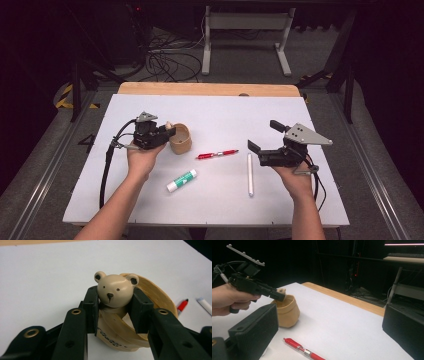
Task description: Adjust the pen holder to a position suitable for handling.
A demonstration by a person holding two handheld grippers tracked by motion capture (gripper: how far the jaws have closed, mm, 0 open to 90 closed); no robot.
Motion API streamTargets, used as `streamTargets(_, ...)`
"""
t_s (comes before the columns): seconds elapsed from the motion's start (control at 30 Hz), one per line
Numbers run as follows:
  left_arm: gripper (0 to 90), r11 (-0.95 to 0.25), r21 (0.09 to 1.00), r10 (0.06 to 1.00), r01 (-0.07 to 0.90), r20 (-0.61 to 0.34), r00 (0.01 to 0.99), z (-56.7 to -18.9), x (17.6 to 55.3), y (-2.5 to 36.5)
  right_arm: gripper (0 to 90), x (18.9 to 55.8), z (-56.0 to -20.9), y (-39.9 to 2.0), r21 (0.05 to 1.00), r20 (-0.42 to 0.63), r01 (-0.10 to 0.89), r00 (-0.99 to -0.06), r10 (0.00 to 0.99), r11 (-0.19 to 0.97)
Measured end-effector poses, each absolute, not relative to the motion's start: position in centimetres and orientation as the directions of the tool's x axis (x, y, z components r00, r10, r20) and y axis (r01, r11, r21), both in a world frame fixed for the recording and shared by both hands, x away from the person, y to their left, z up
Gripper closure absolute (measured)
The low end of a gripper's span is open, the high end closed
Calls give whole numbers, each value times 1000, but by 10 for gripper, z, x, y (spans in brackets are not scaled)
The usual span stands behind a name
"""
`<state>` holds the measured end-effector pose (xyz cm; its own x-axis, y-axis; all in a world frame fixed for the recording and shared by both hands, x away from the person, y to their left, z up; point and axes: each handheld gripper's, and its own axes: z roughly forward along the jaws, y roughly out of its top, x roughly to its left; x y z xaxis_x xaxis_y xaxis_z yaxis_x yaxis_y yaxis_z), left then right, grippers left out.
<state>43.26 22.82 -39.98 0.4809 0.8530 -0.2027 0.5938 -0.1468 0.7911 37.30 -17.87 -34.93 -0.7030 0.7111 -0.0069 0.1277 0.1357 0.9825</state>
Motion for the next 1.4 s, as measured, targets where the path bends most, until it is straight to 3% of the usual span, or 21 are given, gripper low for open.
streamTargets(0.4,634,-178,750,828,637,-236,509,-403,426,231,10,374,-350,-176,982,-6,131,-707,707,139)
streamTargets(0.73,622,-145,775,818,615,-255,515,-410,423,233,10,374,-350,-177,981,-6,131,-708,706,140)
streamTargets(1.07,460,-145,805,827,575,-220,517,-413,421,236,10,375,-352,-177,980,-11,132,-708,706,147)
streamTargets(1.4,374,-116,857,832,503,-193,520,-406,410,244,10,375,-352,-177,980,-11,131,-707,707,147)
